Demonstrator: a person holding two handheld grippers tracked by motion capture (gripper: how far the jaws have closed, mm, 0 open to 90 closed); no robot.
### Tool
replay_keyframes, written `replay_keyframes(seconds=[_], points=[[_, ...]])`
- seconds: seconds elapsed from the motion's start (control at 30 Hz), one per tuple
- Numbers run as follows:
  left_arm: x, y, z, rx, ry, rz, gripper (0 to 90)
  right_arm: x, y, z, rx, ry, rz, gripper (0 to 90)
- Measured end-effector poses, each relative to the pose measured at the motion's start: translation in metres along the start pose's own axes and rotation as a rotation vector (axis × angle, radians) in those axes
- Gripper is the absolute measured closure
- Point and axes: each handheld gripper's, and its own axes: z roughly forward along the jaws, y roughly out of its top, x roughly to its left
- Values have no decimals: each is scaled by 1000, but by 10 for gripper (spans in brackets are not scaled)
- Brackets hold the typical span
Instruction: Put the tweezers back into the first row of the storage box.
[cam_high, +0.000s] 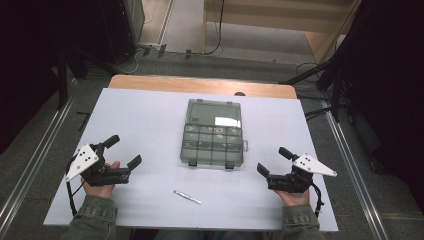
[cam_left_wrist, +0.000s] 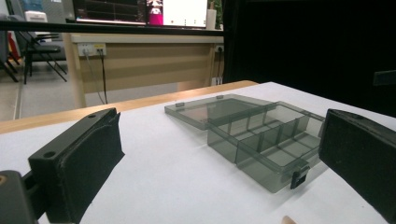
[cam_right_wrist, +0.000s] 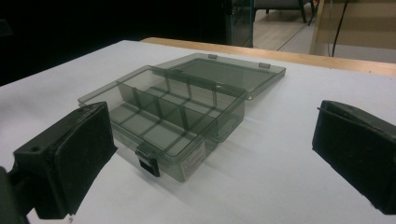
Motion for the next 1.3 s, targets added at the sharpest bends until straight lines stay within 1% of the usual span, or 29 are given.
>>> replay_keyframes(seconds=[0.17,0.23,0.33,0.67,0.73,0.77,0.8,0.87,0.9,0.97,1.0,1.1,1.13,1.23,1.3], points=[[0,0,1,9,-12,-1,0,1,0,0,-4,9,6,0],[-1,0,0,0,-23,-10,0,2,0,0,2,7,6,0],[-2,1,-1,-1,-28,-7,0,3,0,0,2,10,2,0],[-2,1,-1,-7,-29,-16,0,7,1,3,15,20,-12,0],[-1,1,-1,-8,-31,-18,0,12,3,4,14,35,-21,0],[-1,1,-1,-8,-31,-18,0,12,3,4,14,35,-21,0],[-1,1,0,-6,-31,-18,0,17,5,5,17,49,-32,0],[-1,0,0,-2,-29,-14,0,22,6,7,22,64,-43,0],[0,0,0,-1,-28,-15,0,24,6,9,24,69,-52,0],[0,0,0,-1,-27,-17,0,26,6,10,29,73,-55,0],[0,0,0,0,-28,-17,0,30,7,12,38,84,-67,0],[-1,0,0,3,-28,-19,0,33,7,14,50,98,-72,0],[0,0,1,5,-30,-17,0,36,7,18,70,111,-74,0],[0,0,1,8,-30,-15,0,38,8,21,82,122,-78,0],[0,0,1,7,-26,-18,0,42,8,25,100,135,-84,0]])
